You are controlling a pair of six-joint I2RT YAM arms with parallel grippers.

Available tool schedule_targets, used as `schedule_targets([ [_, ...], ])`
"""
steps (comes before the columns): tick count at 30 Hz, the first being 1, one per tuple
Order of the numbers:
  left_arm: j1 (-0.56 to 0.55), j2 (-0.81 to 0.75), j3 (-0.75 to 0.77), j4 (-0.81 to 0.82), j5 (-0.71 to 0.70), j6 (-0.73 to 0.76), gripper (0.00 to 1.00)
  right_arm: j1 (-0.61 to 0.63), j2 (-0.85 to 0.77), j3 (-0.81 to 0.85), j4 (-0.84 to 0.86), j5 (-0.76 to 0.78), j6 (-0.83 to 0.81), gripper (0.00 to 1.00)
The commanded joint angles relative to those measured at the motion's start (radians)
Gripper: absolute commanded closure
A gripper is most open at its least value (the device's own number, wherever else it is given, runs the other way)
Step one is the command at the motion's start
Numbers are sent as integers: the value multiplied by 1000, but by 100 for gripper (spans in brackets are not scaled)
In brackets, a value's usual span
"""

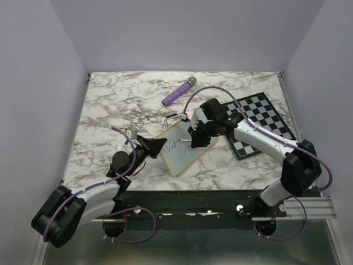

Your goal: Write a sentence on the whiteboard

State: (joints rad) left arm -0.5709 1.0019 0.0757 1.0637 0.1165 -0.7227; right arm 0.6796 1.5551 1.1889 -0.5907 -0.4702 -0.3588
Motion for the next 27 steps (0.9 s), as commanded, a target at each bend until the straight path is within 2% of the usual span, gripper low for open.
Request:
schedule_targets([
  [1,-4,1,-13,24,20,22,100,5,-9,23,45,73,24,99],
  [14,-4,-2,-5,13,22,28,100,-2,-33,9,65,105,55,99],
  [27,-4,-14,-1,-8,22,39,100,-2,-27,-17,28,91,20,100],
])
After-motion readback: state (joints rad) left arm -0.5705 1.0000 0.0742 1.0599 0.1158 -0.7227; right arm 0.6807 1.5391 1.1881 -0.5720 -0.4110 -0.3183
